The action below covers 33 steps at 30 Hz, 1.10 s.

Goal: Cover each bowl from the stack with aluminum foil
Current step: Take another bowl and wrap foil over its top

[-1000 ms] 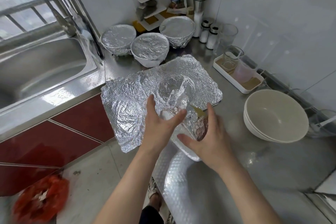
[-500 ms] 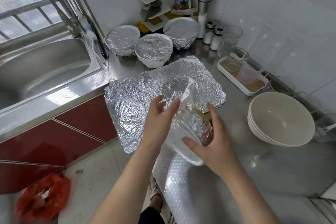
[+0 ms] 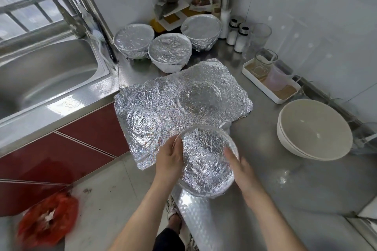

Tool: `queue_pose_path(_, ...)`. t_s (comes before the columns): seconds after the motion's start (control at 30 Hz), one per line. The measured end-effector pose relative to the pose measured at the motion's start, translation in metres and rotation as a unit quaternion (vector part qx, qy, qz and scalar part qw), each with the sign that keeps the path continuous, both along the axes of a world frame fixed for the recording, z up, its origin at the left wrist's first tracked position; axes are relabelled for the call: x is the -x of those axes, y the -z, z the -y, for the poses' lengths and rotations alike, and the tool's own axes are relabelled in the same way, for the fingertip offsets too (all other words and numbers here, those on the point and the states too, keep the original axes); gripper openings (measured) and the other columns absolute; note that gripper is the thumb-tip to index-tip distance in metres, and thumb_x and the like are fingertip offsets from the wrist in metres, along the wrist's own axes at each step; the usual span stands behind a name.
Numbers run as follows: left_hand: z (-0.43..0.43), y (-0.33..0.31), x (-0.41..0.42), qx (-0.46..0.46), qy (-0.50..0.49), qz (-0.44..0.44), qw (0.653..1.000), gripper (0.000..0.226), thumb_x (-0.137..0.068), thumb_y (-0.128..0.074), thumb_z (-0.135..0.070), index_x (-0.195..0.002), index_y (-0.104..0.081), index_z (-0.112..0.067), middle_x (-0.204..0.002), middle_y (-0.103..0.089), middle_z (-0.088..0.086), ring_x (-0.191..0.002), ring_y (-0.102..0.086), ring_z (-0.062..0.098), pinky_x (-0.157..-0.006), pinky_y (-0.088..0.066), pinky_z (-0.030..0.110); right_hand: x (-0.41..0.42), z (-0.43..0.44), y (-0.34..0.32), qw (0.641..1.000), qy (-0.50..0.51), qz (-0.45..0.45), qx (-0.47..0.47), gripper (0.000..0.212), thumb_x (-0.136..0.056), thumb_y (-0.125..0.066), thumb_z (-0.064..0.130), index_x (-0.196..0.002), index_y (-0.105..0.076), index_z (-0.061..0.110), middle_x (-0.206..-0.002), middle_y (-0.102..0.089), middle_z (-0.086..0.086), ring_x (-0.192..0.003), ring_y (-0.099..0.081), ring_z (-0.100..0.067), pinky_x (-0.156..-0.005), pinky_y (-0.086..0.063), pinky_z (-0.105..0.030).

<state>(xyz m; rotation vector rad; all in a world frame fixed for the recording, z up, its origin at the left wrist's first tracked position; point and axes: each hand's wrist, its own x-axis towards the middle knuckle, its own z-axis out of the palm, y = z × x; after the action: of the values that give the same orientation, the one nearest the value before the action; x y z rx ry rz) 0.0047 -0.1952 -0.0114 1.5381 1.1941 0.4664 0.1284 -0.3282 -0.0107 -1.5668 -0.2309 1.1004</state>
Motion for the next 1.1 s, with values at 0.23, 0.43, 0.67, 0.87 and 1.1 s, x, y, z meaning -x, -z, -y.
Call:
queue_pose_path(0.23,0.002,0.010,-0.001,-0.030,0.025,-0.054,0.998,0.024,-0.104,-0.041,-0.030,-0.100,-0.061,-0.018,-0.069,-0.058,-0.003,-0.060,-0.050,0.016,-0.056,-0.038,0.028,-0.030,-0.017,-0.010,0.986,0.035,0.143,0.082,0.073,-0.089,-0.054,0.049,-0.143,-0.038,0.003,-0.144,-0.046,-0.008,-0.129,-0.045,-0.016,-0.102,-0.035,-0.028)
queue_pose_path(0.43,-0.002,0.012,-0.010,-0.078,0.035,-0.047,0.995,0.032,-0.105,-0.042,-0.025,-0.130,-0.060,-0.015,-0.067,-0.056,-0.009,-0.054,-0.046,0.009,-0.053,-0.034,0.028,-0.055,-0.052,-0.015,0.985,-0.057,0.090,0.135,0.073,-0.089,-0.056,0.055,-0.115,-0.055,-0.013,-0.100,-0.062,-0.031,-0.085,-0.052,-0.021,-0.094,-0.044,-0.047)
queue_pose_path(0.67,0.001,0.014,-0.012,-0.098,0.043,-0.046,0.993,0.031,-0.105,-0.043,-0.023,-0.129,-0.061,-0.014,-0.067,-0.055,-0.013,-0.051,-0.043,-0.002,-0.050,-0.030,0.015,-0.051,-0.055,-0.012,0.966,-0.155,0.172,0.111,0.035,-0.102,-0.040,0.037,-0.108,-0.061,0.009,-0.057,-0.035,0.005,-0.051,-0.032,-0.010,-0.047,-0.027,-0.027)
queue_pose_path(0.87,0.002,0.013,-0.015,-0.102,0.045,-0.051,0.992,0.032,-0.105,-0.042,-0.021,-0.131,-0.059,-0.013,-0.067,-0.056,-0.012,-0.052,-0.043,0.001,-0.050,-0.029,0.015,-0.050,-0.054,-0.015,0.931,-0.239,0.246,0.123,0.038,-0.102,-0.039,0.038,-0.132,-0.052,0.018,-0.083,-0.062,-0.011,-0.070,-0.058,-0.027,-0.066,-0.049,-0.036)
queue_pose_path(1.1,0.000,0.014,-0.016,-0.109,0.058,-0.047,0.991,0.029,-0.105,-0.042,-0.020,-0.125,-0.062,-0.013,-0.063,-0.057,-0.007,-0.049,-0.041,0.004,-0.048,-0.029,0.018,-0.056,-0.054,-0.015,0.929,-0.253,0.243,0.117,0.037,-0.102,-0.041,0.033,-0.130,-0.056,0.012,-0.119,-0.063,-0.018,-0.110,-0.058,-0.033,-0.095,-0.045,-0.042)
